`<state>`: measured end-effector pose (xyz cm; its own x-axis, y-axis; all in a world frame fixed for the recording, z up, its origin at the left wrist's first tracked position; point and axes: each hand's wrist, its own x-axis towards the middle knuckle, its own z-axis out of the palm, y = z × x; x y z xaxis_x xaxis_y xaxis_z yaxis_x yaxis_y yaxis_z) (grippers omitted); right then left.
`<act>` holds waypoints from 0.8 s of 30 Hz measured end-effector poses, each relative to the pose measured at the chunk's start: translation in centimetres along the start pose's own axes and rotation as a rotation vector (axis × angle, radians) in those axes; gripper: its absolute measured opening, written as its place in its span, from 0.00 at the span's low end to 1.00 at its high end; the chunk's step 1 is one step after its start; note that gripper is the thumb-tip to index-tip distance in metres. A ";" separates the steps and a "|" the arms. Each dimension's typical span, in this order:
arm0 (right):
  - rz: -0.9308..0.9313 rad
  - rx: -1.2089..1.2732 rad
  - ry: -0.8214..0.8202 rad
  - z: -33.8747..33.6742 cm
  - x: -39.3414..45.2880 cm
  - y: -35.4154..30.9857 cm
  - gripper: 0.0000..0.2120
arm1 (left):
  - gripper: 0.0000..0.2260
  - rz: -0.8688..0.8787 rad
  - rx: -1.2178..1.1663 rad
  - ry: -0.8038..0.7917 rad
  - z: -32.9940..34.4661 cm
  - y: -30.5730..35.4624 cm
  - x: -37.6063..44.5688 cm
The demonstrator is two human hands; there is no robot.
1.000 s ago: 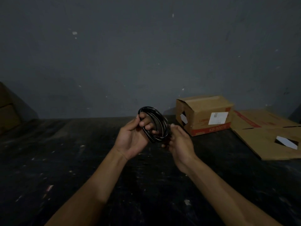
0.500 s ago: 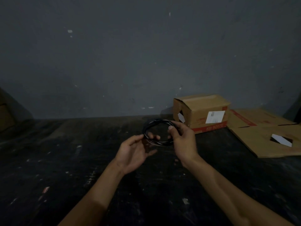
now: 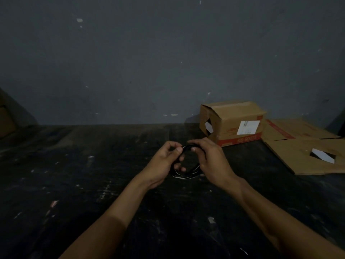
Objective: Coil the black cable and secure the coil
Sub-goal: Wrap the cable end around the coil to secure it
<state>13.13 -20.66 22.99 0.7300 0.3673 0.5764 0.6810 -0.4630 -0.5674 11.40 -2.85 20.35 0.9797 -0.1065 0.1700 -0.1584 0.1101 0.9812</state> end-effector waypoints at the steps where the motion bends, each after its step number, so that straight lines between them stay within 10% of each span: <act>1: -0.001 0.000 0.002 0.0 -0.1 0.1 0.14 | 0.02 -0.001 -0.044 0.020 0.4 -0.3 0.1; 10: 0.044 -0.056 -0.006 0.1 -3.1 2.0 0.16 | 0.07 -0.184 -0.432 0.074 2.9 -2.2 -1.1; 24: 0.270 -0.134 -0.246 0.9 -12.3 6.9 0.09 | 0.07 -0.576 -0.276 0.024 7.6 -10.1 -3.7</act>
<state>8.89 -27.66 11.51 0.8852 0.3929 0.2490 0.4606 -0.6651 -0.5879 8.40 -11.03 10.52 0.9011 -0.2027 -0.3833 0.4293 0.2924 0.8545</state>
